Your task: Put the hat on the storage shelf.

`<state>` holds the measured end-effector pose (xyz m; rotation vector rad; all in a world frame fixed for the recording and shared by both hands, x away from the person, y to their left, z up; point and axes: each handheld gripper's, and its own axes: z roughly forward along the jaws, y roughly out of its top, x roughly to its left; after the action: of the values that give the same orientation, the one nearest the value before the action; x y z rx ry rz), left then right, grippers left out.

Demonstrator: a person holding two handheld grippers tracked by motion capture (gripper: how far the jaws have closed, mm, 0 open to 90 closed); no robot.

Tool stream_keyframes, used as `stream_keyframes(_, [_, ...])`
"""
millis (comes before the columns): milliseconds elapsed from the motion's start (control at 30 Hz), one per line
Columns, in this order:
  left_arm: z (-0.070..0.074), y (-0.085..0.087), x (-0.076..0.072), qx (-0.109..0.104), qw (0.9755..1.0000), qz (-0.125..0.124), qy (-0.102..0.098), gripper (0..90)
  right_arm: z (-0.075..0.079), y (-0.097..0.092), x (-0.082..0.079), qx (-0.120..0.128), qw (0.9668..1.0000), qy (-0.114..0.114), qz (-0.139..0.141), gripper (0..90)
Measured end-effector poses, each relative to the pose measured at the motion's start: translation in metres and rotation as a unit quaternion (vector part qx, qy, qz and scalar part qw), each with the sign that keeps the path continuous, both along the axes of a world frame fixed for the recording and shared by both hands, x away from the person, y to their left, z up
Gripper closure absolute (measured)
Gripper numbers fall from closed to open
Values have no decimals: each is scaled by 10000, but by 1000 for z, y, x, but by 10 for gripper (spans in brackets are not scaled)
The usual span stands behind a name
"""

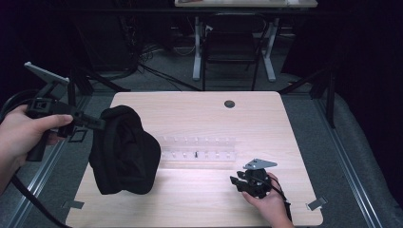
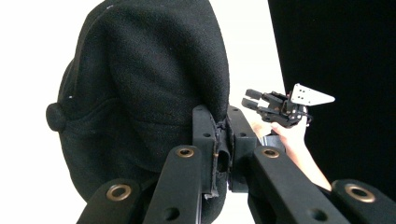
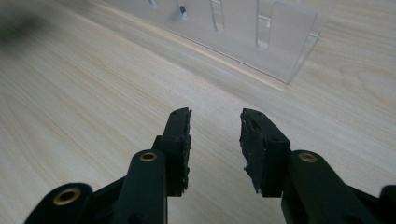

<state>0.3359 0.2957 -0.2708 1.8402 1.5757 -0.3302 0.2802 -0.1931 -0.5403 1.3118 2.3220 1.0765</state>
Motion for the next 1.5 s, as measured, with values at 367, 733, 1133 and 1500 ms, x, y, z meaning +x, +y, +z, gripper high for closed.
stream_keyframes(367, [9, -5, 6, -10, 10000, 0, -51, 851, -2, -1, 1, -122, 9996, -258, 26, 524])
stream_keyframes(733, [14, -18, 17, -39, 9999, -66, -91, 852, -2, -2, 2, -91, 9999, -115, -13, 528])
stream_keyframes(1133, [17, -41, 36, 20, 9999, -127, -83, 851, -2, -2, 2, -64, 9999, -80, -4, 561])
stream_keyframes(1500, [18, -66, 54, -10, 9998, -161, -125, 851, -3, -2, 2, -70, 9999, -69, -28, 562])
